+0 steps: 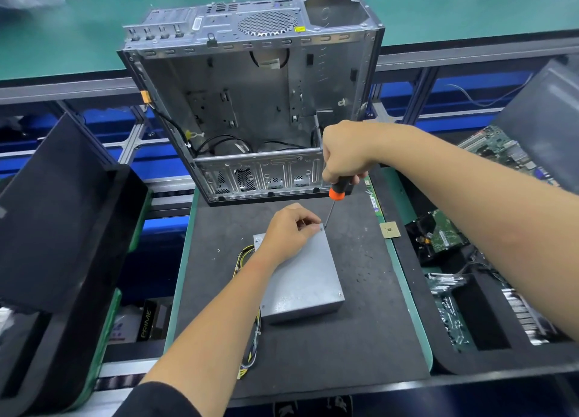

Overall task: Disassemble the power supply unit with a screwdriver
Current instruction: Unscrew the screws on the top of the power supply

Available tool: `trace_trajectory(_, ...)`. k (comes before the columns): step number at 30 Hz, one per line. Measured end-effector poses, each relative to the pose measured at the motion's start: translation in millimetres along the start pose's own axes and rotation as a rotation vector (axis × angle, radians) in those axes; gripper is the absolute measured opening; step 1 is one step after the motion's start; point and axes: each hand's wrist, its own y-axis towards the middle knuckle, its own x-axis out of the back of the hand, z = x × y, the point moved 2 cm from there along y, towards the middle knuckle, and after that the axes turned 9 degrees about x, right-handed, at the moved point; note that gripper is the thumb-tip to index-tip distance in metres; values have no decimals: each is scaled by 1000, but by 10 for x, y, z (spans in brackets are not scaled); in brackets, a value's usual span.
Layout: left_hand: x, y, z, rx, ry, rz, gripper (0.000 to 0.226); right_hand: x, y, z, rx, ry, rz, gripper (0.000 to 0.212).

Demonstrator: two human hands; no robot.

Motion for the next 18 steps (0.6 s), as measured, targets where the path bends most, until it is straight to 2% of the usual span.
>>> trace_trajectory(12, -45, 32, 19, 28, 123, 38, 10, 19, 20, -10, 16, 19, 2, 19)
trace_trajectory(18, -52, 40, 5, 90, 72, 22, 23, 36, 99, 71, 39, 4, 11, 18)
